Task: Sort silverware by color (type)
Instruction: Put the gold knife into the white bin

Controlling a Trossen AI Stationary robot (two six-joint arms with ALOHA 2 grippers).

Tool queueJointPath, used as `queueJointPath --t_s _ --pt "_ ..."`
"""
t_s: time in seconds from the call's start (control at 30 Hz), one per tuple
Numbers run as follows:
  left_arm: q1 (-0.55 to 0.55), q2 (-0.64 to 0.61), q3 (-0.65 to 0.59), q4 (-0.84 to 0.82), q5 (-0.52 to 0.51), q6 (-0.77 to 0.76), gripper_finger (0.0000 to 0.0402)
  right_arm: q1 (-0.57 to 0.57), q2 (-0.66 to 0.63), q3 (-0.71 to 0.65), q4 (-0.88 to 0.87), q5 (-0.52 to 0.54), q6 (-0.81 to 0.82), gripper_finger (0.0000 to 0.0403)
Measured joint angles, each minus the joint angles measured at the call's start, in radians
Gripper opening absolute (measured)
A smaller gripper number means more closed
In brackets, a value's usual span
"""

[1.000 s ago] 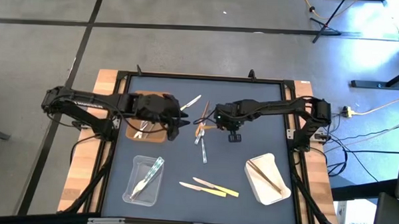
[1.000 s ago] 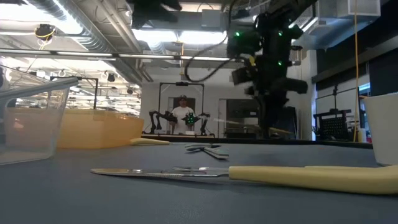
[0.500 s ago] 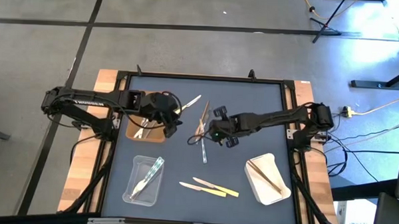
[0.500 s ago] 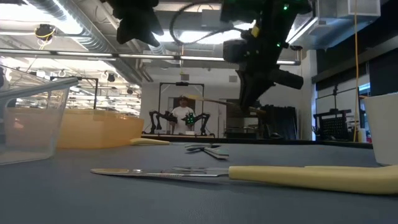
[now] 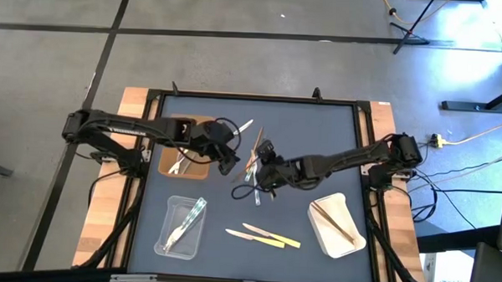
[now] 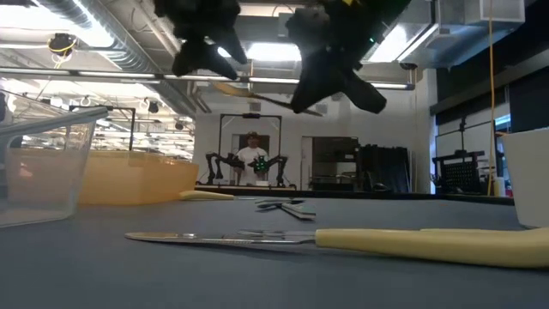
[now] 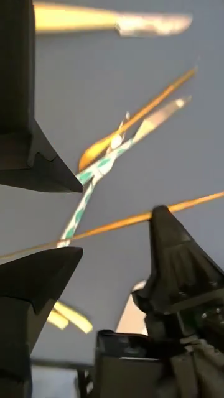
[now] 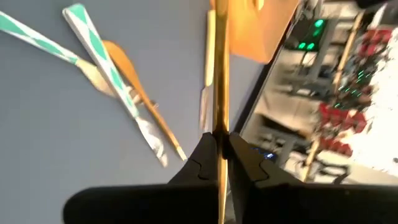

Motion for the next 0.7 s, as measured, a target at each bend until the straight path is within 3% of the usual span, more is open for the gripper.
queueJointPath --t_s 0.2,0.7 --pt "0.000 0.056 0.000 0.087 0.021 -0.030 0.0146 0.008 0.000 0.000 0.070 0.003 -0.086 0.0001" --pt "0.000 0.139 0.000 0.119 0.043 -0.057 0.0146 0.008 -0.001 0.000 0.144 0.008 -0.194 0.0001"
